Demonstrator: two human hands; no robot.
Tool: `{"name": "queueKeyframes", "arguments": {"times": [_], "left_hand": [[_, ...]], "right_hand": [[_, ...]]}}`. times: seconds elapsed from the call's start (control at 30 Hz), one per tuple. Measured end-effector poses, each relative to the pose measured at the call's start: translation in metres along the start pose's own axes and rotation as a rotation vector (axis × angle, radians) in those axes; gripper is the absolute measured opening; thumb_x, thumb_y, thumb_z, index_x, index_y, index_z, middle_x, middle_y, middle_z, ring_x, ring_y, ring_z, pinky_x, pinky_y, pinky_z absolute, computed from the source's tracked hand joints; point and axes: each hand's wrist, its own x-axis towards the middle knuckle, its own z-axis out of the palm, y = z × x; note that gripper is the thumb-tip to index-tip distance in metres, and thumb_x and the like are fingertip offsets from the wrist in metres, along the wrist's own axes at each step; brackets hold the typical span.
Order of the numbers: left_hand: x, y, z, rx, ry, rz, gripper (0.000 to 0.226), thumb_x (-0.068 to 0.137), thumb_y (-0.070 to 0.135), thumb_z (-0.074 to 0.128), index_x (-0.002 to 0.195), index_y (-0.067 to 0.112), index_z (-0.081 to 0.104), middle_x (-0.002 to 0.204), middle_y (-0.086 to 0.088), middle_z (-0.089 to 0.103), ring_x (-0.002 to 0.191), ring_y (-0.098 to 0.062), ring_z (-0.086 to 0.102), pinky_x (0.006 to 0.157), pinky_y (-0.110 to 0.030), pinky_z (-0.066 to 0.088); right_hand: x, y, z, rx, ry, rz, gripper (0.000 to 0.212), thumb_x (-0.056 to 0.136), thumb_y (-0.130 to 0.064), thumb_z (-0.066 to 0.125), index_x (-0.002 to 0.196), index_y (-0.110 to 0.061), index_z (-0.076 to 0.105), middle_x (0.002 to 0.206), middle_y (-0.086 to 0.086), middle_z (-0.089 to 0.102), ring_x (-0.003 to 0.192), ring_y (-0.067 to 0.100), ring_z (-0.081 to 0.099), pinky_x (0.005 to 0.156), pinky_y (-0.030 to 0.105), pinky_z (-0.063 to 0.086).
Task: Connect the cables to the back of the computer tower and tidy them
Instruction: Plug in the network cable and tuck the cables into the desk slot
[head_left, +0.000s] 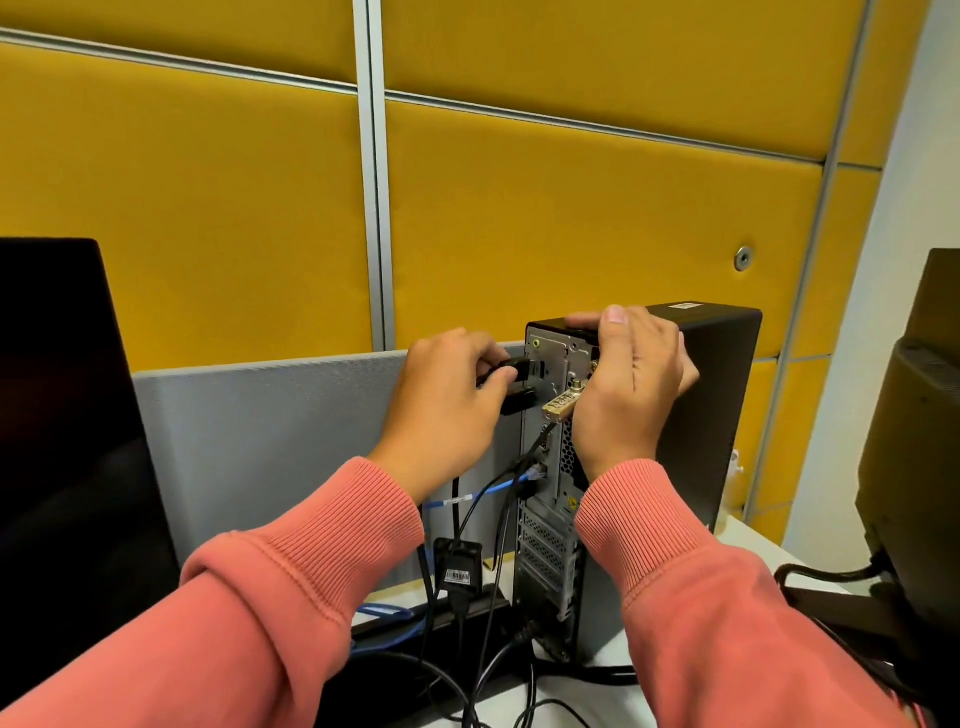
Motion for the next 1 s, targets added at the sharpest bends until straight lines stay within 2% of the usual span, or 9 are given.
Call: {"name": "queueKeyframes", "arguments": {"times": [0.17, 0.3, 0.53, 0.63, 0.8, 1.0], "left_hand": [[-0.005, -0.003, 0.004, -0.035, 0.025, 0.033, 0.004, 0.093, 0.023, 0.072, 0.094, 0.02, 0.074, 0.083, 0.01, 0.06, 0.081, -0.012, 0.058, 0.069, -0.029, 0.046], [-0.001, -0.002, 0.002, -0.08, -0.001, 0.029, 0.001, 0.092, 0.021, 0.073, 0.091, 0.021, 0.074, 0.082, 0.008, 0.063, 0.078, -0.011, 0.059, 0.067, -0.028, 0.048], [-0.012, -0.004, 0.014, -0.113, 0.123, 0.013, 0.001, 0.091, 0.017, 0.074, 0.091, 0.017, 0.075, 0.081, 0.012, 0.062, 0.073, -0.001, 0.056, 0.064, -0.01, 0.04], [-0.014, -0.005, 0.014, -0.063, 0.116, 0.032, 0.003, 0.092, 0.02, 0.073, 0.092, 0.018, 0.074, 0.082, 0.009, 0.062, 0.076, -0.006, 0.057, 0.066, -0.019, 0.043], [0.008, 0.0, 0.0, -0.002, -0.094, -0.029, 0.004, 0.093, 0.027, 0.073, 0.09, 0.024, 0.074, 0.079, 0.008, 0.067, 0.078, -0.009, 0.061, 0.066, -0.026, 0.048], [-0.001, 0.0, 0.006, 0.005, -0.005, 0.0, 0.006, 0.093, 0.029, 0.072, 0.094, 0.023, 0.074, 0.084, 0.01, 0.064, 0.083, -0.014, 0.061, 0.073, -0.037, 0.054]], "right_hand": [[0.0, -0.001, 0.001, -0.005, 0.006, -0.006, 0.045, 0.103, -0.035, 0.028, 0.084, -0.032, 0.069, 0.086, -0.024, 0.059, 0.105, -0.001, 0.048, 0.115, 0.049, 0.019], [0.0, 0.0, 0.0, -0.002, 0.003, -0.011, 0.047, 0.102, -0.035, 0.027, 0.085, -0.029, 0.07, 0.087, -0.018, 0.062, 0.106, 0.004, 0.05, 0.114, 0.051, 0.019], [0.0, -0.001, 0.001, -0.002, 0.0, -0.003, 0.046, 0.102, -0.035, 0.028, 0.083, -0.03, 0.07, 0.087, -0.019, 0.061, 0.106, 0.004, 0.05, 0.115, 0.049, 0.019], [0.0, -0.001, 0.001, 0.001, -0.003, 0.006, 0.047, 0.102, -0.035, 0.028, 0.083, -0.029, 0.07, 0.089, -0.017, 0.063, 0.107, 0.005, 0.051, 0.115, 0.05, 0.018], [0.001, -0.002, 0.001, -0.006, -0.004, 0.01, 0.047, 0.102, -0.035, 0.028, 0.083, -0.029, 0.07, 0.09, -0.016, 0.064, 0.108, 0.007, 0.052, 0.115, 0.048, 0.018], [0.0, -0.002, 0.001, -0.012, -0.003, 0.016, 0.045, 0.102, -0.033, 0.03, 0.083, -0.029, 0.07, 0.089, -0.016, 0.064, 0.107, 0.006, 0.051, 0.115, 0.047, 0.018]]}}
